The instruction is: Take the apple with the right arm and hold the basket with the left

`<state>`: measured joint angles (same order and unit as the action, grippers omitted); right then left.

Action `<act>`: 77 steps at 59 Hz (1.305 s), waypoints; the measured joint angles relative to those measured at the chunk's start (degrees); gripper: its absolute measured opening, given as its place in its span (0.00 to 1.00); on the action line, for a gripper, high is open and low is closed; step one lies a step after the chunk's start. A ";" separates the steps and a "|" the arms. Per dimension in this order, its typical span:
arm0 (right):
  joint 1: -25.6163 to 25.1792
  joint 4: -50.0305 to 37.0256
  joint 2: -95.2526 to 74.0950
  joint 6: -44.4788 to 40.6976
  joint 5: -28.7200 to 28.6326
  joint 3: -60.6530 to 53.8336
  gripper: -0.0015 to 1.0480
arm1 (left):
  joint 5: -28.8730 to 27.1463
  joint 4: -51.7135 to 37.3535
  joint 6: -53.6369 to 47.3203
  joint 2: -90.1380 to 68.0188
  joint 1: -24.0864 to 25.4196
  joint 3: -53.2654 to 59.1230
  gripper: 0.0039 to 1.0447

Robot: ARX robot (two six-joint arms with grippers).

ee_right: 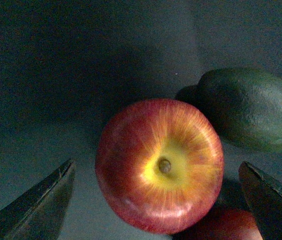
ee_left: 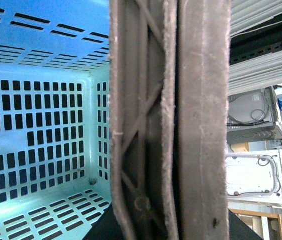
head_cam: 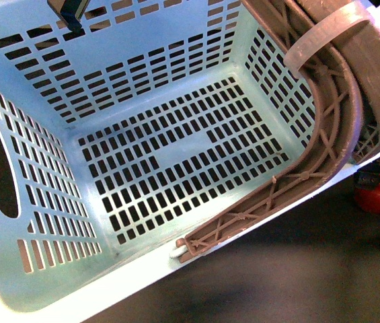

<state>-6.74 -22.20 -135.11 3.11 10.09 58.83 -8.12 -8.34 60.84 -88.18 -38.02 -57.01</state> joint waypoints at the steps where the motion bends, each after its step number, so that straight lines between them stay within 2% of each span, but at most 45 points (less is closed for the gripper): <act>1: 0.00 0.15 -0.13 0.15 0.11 0.28 0.92 | 0.00 0.00 0.00 0.00 0.02 0.00 0.14; 18: 0.02 3.08 -3.23 1.25 1.68 5.55 0.92 | 0.02 0.00 0.02 0.00 0.00 0.00 0.14; 48: 0.24 6.23 -7.02 2.03 2.36 8.28 0.92 | 0.00 0.00 0.02 0.00 0.00 0.00 0.14; 58: 0.31 6.36 -7.15 2.14 2.29 8.28 0.78 | 0.02 0.00 0.02 0.00 0.00 0.00 0.14; 77: -0.35 3.06 -4.17 1.68 0.85 3.87 0.76 | 0.00 0.00 0.02 0.00 0.00 0.00 0.14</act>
<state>-7.09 -19.14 -139.28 4.80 10.94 62.70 -8.12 -8.34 60.86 -88.18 -38.02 -57.01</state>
